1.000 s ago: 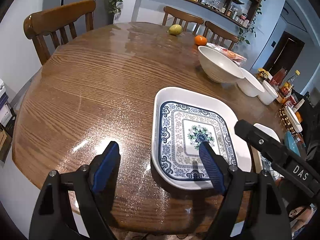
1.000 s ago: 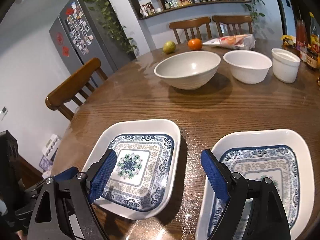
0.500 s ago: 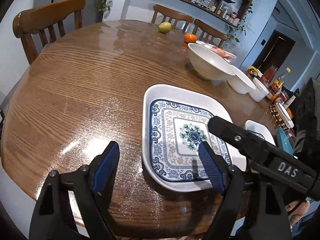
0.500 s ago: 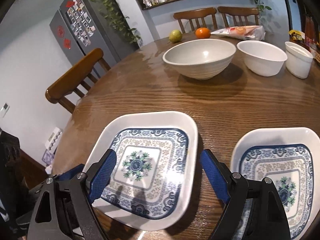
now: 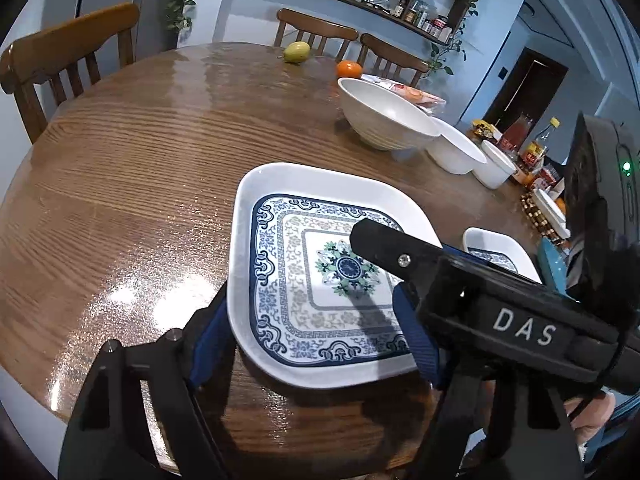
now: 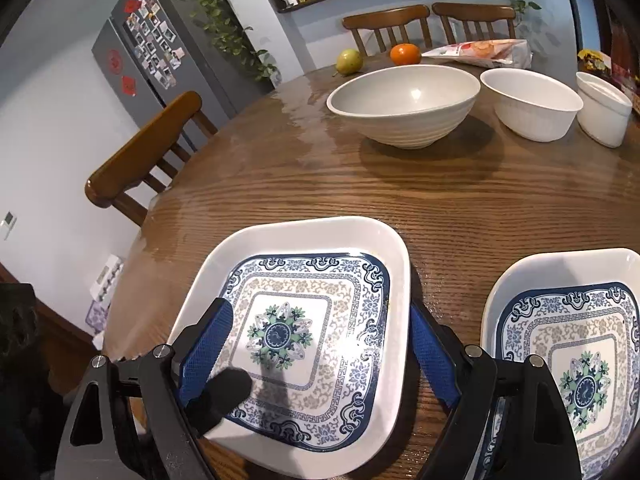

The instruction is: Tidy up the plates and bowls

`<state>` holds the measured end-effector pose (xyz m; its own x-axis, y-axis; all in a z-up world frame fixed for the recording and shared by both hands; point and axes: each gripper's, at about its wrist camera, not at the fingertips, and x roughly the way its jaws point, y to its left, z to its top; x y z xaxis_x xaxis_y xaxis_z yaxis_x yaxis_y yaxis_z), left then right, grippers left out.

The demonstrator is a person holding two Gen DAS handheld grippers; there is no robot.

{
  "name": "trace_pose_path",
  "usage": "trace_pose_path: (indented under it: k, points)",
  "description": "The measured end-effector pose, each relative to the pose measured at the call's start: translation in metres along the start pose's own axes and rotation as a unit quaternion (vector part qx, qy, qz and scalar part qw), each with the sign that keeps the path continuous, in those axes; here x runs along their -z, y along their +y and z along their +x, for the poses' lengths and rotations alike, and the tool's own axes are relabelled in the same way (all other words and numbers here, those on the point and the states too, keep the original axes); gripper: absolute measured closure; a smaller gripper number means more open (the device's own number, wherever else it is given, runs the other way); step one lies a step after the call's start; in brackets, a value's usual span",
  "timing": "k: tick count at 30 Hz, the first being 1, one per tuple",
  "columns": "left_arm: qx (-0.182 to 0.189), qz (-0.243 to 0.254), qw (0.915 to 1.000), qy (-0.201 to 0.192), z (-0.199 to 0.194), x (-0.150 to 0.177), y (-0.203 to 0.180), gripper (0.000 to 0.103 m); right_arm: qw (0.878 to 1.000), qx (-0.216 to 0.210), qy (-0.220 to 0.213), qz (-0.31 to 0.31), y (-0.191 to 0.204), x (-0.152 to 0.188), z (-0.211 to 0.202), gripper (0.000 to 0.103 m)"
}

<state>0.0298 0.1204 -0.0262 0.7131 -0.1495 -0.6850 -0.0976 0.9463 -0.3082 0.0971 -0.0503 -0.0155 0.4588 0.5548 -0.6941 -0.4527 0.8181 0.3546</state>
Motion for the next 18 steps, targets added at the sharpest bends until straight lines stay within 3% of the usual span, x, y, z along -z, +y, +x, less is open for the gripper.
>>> trace_pose_path:
  k: [18]
  points:
    - [-0.008, 0.003, 1.0, -0.002, -0.011, 0.002, -0.014, 0.028, 1.0, 0.001, -0.025, 0.0, -0.001, 0.001, -0.014, 0.016]
